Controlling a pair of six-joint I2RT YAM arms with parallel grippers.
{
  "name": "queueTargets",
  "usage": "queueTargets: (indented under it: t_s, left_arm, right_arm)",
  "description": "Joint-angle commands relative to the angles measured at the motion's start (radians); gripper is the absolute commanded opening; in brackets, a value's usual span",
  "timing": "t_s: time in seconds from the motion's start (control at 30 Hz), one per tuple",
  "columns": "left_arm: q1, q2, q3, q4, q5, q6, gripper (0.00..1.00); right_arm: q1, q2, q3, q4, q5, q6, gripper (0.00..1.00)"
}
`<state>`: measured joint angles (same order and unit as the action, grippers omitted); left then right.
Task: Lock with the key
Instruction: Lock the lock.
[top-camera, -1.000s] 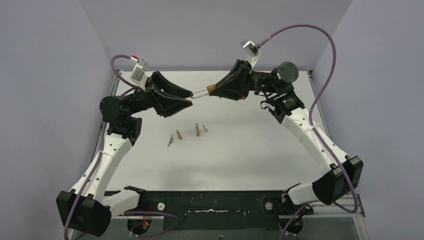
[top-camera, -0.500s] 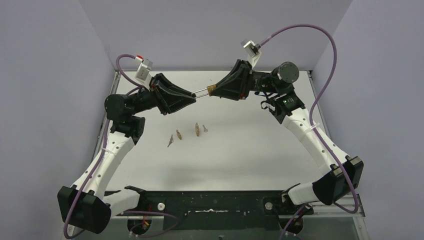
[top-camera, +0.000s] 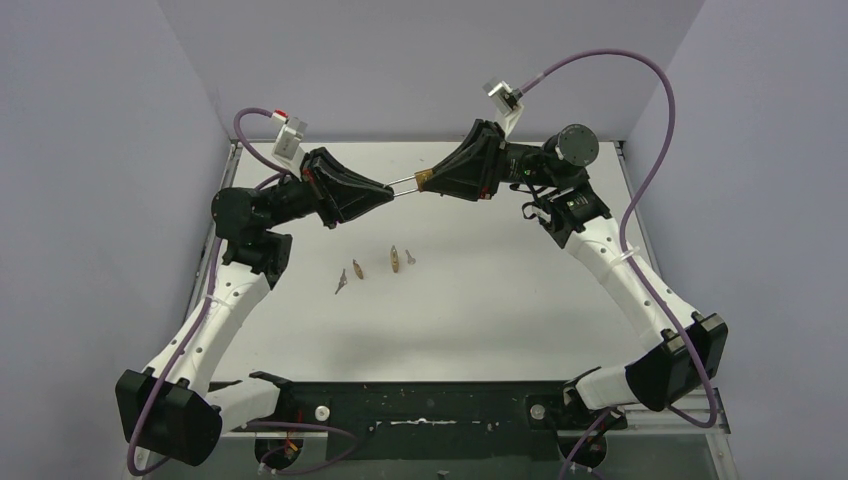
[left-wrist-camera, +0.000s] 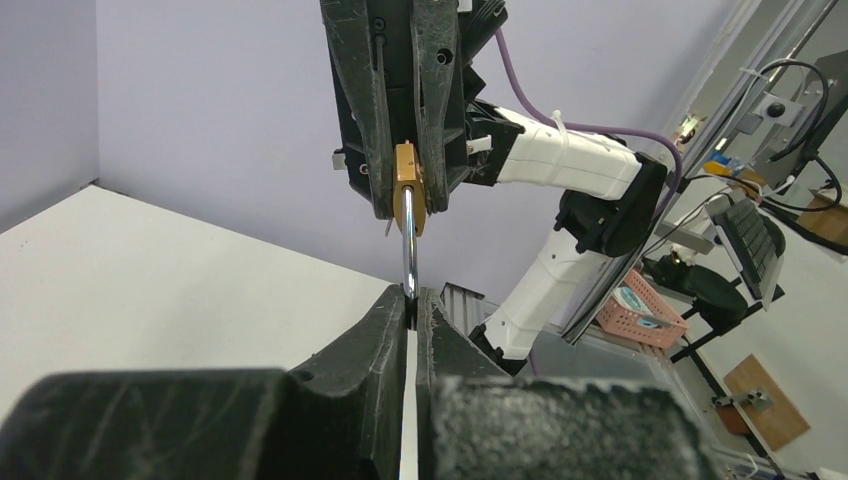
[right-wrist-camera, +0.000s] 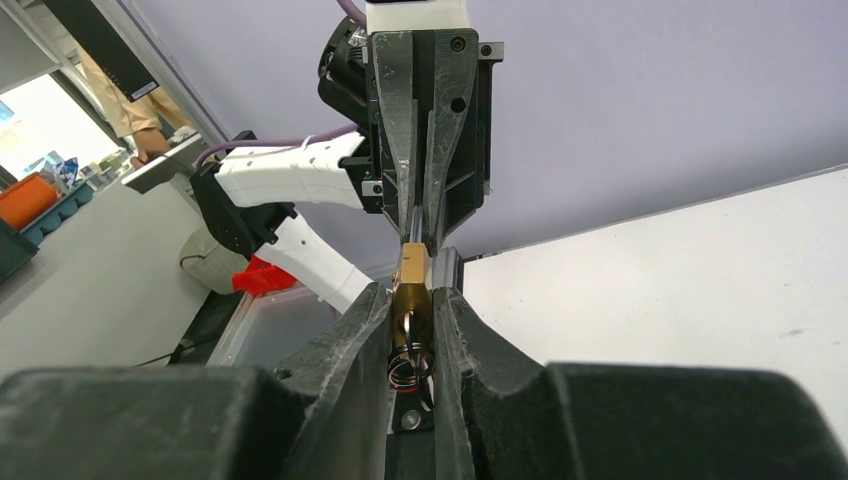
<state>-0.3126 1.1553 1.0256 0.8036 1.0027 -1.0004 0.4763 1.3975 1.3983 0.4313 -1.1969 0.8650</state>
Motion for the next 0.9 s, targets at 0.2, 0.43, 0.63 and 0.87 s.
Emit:
queueTargets:
  t_s: [0.2, 0.43, 0.63, 0.87]
  left_arm:
    - [-0.010, -0.006, 0.027, 0.045, -0.021, 0.002, 0.00]
    - [-0.011, -0.008, 0.022, 0.045, -0.020, 0.002, 0.00]
    - [-0.010, -0.008, 0.016, 0.041, -0.022, 0.006, 0.00]
    - [-0.010, 0.000, 0.013, 0.032, -0.022, 0.017, 0.00]
  right_arm:
    - [-0.001, -0.042, 0.010, -0.005, 0.021, -0.049, 0.25]
    - [-0.001, -0.046, 0.012, -0.005, 0.023, -0.052, 0.28]
    - [-0.001, -0.055, 0.010, -0.005, 0.027, -0.058, 0.44]
    - [-0.003, -0.064, 0.010, 0.005, 0.033, -0.058, 0.48]
